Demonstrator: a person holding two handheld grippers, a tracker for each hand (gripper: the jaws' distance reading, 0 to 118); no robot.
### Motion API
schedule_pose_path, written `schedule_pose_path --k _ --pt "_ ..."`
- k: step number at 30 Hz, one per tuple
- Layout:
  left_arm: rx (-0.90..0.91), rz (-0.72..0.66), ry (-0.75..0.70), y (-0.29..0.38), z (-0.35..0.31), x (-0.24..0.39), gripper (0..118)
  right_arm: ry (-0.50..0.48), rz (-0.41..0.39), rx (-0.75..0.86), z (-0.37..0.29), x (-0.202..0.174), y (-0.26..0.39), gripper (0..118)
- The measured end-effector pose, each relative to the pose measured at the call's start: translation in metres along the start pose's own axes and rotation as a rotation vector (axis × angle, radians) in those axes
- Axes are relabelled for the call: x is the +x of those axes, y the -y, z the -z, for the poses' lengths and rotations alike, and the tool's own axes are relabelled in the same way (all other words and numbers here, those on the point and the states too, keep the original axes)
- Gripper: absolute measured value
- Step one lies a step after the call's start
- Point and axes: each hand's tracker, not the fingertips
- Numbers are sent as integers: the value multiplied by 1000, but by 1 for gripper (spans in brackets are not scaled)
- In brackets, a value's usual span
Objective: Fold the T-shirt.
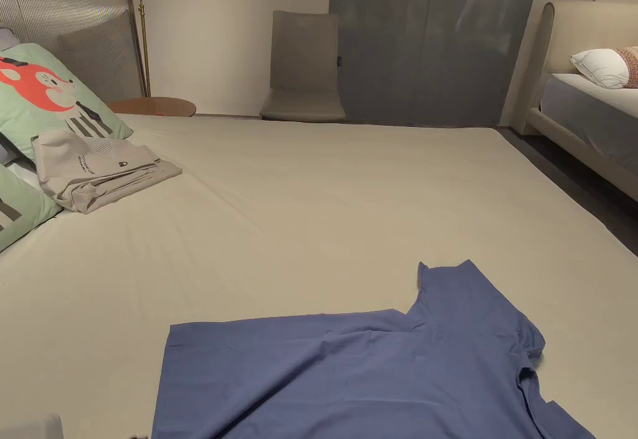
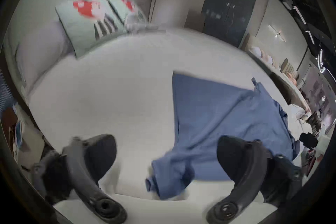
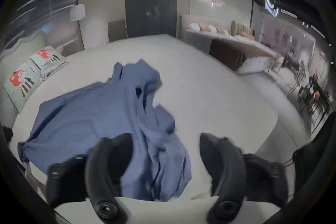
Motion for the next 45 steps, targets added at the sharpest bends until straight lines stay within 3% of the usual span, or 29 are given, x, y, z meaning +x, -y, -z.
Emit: schedule_pose_path --k 5,7,8,9,11,16,23,27,28,29,30,31,33,37,40,45 --pt "309 69 17 -47 -34 24 110 -23 16 251 -27 -10 -49 90" --pt "389 100 1 -60 -43 36 103 -53 24 345 -38 -16 -65 84" --pt "416 109 -4 -65 -46 41 92 -61 18 381 -41 -20 -70 73" --pt "446 119 -9 -69 -50 50 62 -57 3 430 -46 -26 -76 50" --pt "487 135 -2 -72 -53 60 15 -31 -38 474 -51 -37 -85 14" --pt "446 123 30 -81 -42 72 0 -77 -47 481 -42 -50 -95 1" --pt "200 58 85 -108 30 59 0 -102 -56 412 -15 -58 -91 1" --pt "79 105 -13 -126 94 60 4 -92 -66 369 2 -59 -88 1" --pt "36 109 -35 -130 111 61 17 -86 -68 362 6 -59 -86 1" --pt "-18 103 -24 -133 126 62 44 -82 -73 347 12 -59 -86 1" --pt "-71 86 -1 -136 144 61 83 -78 -74 330 19 -59 -85 1" --pt "-116 64 8 -137 159 61 108 -77 -71 317 24 -60 -85 1" --pt "-171 20 22 -134 183 62 106 -74 -68 290 36 -60 -83 1" --pt "-277 71 -65 -121 233 64 103 -66 -65 259 52 -60 -82 1" --pt "-324 101 -66 -108 254 67 81 -52 -68 235 63 -58 -82 1" --pt "-317 100 -87 -101 257 67 76 -39 -67 202 77 -52 -81 1"
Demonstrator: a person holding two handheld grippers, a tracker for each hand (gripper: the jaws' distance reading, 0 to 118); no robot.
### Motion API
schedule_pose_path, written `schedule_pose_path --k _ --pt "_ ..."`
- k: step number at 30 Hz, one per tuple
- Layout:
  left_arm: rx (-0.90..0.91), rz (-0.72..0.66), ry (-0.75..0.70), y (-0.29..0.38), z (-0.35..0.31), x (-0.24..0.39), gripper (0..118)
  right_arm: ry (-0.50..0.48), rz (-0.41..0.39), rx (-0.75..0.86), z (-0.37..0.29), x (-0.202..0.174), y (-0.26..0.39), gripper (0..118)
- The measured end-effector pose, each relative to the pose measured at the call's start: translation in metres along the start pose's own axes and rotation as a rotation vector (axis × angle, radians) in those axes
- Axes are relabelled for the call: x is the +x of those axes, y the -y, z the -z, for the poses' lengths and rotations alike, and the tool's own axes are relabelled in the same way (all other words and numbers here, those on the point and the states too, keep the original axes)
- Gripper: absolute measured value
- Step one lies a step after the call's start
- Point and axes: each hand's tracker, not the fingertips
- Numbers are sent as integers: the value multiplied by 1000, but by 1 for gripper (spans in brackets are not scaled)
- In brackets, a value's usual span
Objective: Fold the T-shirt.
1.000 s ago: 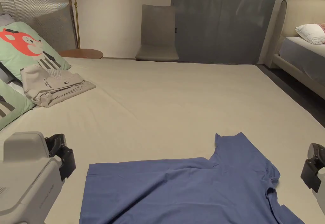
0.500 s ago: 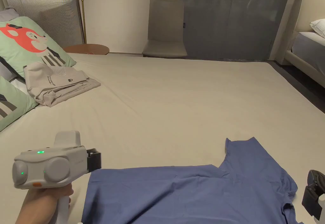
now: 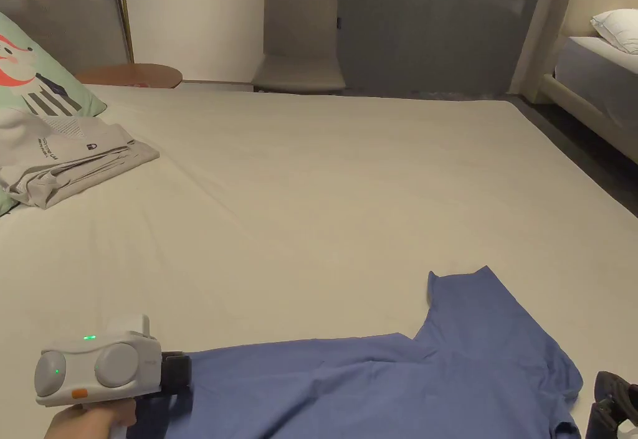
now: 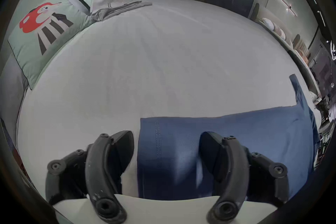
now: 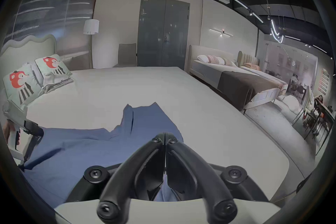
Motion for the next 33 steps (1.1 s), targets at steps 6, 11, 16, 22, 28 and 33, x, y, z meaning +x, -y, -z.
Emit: schedule_pose_path --k 6,11,16,22,28,33 --pt "116 64 -7 1 -39 13 3 -5 40 -39 29 13 -6 1" --pt "229 -27 47 1 -83 8 3 18 58 -133 86 31 -19 1" --pt "229 -37 68 0 -89 7 3 -1 99 -381 148 38 -12 24" --pt "244 -2 51 -1 -91 18 3 -37 167 -519 184 44 4 51" --pt "235 -19 51 -1 -89 16 3 -75 64 -505 178 36 -2 2" --pt "255 -25 70 -2 -106 10 3 -90 34 -311 130 41 -32 2"
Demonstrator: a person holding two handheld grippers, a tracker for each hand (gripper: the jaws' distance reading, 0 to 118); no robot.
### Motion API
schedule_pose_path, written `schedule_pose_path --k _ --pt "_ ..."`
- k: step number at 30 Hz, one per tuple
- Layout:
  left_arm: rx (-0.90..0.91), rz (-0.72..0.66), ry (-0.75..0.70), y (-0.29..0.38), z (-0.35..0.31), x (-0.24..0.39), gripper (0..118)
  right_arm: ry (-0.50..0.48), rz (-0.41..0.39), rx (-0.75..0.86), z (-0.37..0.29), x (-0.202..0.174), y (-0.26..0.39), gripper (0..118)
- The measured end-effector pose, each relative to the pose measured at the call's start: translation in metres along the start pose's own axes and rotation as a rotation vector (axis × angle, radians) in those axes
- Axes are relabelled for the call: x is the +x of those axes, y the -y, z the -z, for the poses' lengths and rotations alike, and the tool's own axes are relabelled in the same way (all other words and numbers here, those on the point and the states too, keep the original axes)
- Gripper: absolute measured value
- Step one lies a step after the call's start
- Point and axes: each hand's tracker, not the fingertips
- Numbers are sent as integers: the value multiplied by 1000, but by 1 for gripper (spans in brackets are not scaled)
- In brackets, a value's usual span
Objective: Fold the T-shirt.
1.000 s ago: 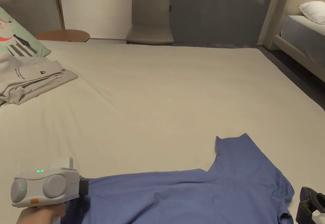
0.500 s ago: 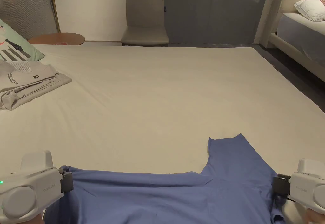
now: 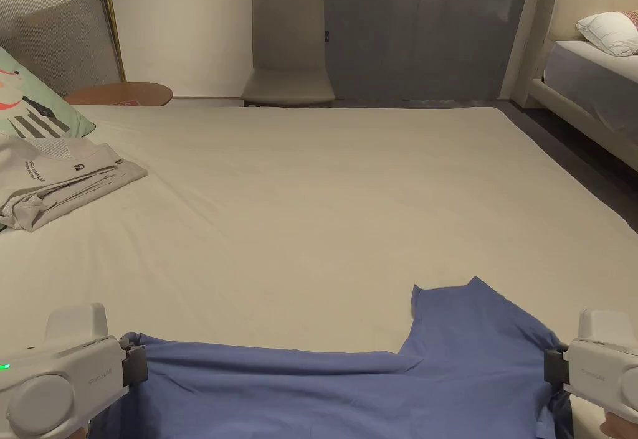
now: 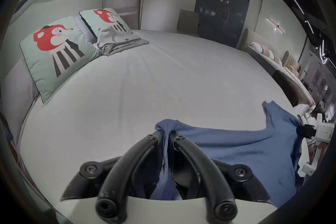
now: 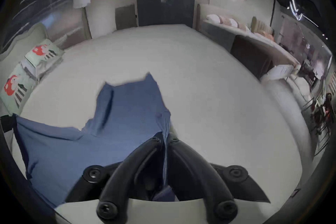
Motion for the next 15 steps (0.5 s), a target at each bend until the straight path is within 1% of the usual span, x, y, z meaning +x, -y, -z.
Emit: schedule_pose_path --k 1,5,9,13,15 --pt "18 5 5 -2 -7 -1 3 -10 7 49 -16 1 -2 2" --pt "115 26 -7 -5 -42 -5 3 -30 -11 235 -82 -2 -2 2" --pt "217 9 -13 -1 -84 -15 3 -42 12 402 -142 -10 10 2" --pt "319 -7 -28 2 -123 -23 3 -46 10 521 -186 -18 15 2" --pt "368 -10 -20 -5 -142 -28 3 -45 -3 572 -204 -20 7 2"
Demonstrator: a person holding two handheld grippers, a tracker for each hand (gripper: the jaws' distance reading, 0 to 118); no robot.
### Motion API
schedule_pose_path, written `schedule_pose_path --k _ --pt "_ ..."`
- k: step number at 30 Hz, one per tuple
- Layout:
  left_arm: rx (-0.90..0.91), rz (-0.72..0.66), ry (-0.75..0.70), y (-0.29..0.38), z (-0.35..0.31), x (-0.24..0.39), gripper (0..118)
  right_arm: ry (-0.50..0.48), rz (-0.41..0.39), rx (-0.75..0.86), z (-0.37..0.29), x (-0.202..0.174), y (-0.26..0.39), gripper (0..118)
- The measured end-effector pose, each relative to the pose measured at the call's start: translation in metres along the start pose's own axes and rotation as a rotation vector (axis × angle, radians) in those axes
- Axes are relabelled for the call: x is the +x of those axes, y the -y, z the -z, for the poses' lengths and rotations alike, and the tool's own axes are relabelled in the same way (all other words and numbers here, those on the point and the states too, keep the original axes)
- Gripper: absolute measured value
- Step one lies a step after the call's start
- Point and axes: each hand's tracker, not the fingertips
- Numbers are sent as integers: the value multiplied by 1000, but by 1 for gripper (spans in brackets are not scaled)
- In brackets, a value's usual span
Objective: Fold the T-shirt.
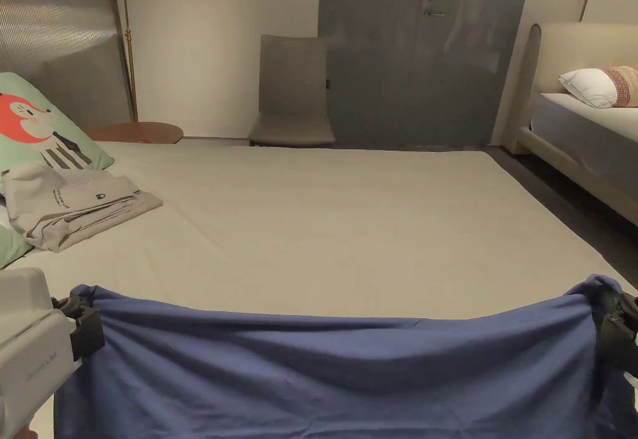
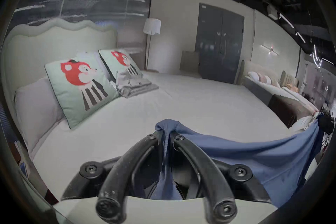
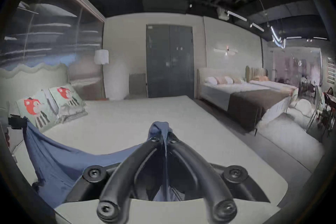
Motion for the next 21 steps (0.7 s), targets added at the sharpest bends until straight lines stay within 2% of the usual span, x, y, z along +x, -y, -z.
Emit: schedule_pose_path --k 9,21 --pt "169 2 27 -105 -23 2 3 -39 14 174 7 -10 -105 2" --pt "257 -65 69 -255 42 8 3 -59 56 314 96 -36 -245 2"
